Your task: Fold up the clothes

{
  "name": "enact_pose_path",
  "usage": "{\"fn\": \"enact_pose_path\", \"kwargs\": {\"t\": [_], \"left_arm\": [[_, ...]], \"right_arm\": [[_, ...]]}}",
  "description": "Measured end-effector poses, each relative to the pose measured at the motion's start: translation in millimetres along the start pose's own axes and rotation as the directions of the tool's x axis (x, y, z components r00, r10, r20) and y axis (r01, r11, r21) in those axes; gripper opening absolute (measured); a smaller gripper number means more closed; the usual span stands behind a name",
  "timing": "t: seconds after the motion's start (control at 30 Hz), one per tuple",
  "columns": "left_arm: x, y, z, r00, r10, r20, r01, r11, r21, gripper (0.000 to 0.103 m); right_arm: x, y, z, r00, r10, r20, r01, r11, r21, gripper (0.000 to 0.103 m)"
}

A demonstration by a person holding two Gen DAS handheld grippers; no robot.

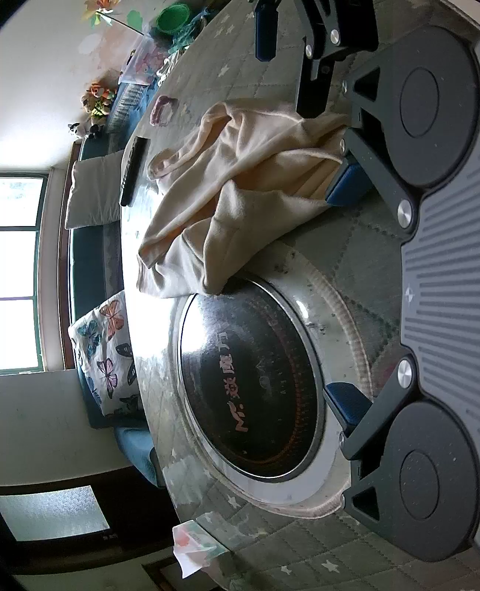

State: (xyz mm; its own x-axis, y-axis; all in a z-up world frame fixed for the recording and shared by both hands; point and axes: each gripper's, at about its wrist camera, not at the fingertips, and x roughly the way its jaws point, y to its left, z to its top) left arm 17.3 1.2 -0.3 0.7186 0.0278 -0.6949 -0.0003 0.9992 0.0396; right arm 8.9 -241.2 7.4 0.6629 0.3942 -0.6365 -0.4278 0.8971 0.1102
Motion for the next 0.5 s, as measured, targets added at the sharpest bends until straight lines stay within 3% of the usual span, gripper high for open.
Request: {"fn": "enact_pose_path", "kwargs": {"t": [0.5], "left_arm": [[15.8,7.7,29.6,1.0,0.015,0.026,-0.015,1.0,0.013,0.103]], "right_arm": [[17.6,-1.5,26.7,1.0,0.015,0.002,-0.014,0.999,-0.051,0.103]]}}
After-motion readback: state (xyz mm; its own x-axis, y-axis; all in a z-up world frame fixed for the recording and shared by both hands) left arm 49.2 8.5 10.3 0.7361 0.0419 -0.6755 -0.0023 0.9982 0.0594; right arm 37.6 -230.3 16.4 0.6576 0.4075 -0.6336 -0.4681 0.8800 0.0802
